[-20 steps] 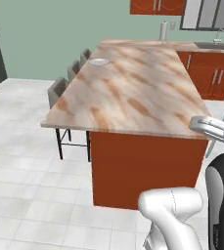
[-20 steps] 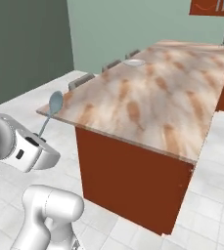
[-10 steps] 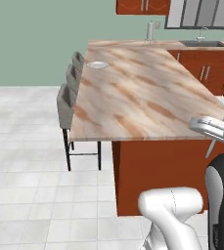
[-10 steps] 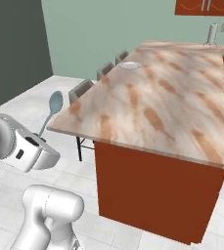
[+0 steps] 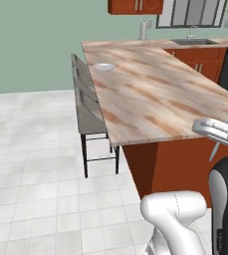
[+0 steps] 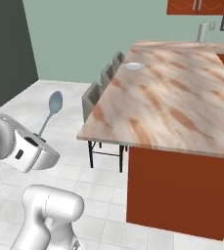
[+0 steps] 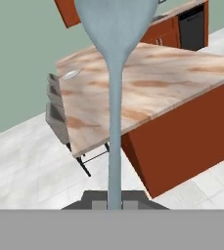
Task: Take the fork and place it on the left side of the plate. Then take the spoon and place it on the right side of the plate. Make sure they're directly next to the plate.
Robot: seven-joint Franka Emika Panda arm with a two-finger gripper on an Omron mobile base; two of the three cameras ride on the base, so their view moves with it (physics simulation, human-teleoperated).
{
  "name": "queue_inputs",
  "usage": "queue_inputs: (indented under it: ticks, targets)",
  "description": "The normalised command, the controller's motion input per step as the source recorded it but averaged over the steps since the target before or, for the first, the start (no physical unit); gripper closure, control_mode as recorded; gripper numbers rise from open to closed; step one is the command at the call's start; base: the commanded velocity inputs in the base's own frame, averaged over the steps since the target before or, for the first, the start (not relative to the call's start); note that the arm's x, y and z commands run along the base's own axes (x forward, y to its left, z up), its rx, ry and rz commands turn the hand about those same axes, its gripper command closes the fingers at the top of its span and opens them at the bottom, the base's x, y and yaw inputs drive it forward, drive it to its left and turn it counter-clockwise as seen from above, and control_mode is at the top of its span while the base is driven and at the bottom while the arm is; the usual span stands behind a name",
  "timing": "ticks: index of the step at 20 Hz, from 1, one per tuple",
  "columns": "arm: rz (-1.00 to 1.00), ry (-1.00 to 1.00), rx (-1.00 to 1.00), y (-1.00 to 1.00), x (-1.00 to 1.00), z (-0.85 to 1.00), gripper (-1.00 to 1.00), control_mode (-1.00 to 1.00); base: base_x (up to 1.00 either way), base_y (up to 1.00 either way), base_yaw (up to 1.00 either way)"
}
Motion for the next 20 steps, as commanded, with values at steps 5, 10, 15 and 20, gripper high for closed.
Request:
queue_inputs:
  ticks: [5, 10, 15, 20]
  targets:
    - [0.0, 0.0, 0.0, 0.0, 0.0, 0.0, 1.0, 1.0, 0.37, 1.0, -0.3]
    - [0.0, 0.0, 0.0, 0.0, 0.0, 0.0, 1.0, 1.0, 0.47, 1.0, -0.33]
    - [0.0, 0.0, 0.0, 0.0, 0.0, 0.0, 1.0, 1.0, 0.53, 1.0, -0.35]
    - [0.0, 0.0, 0.0, 0.0, 0.0, 0.0, 1.0, 1.0, 0.67, 0.98, -0.37]
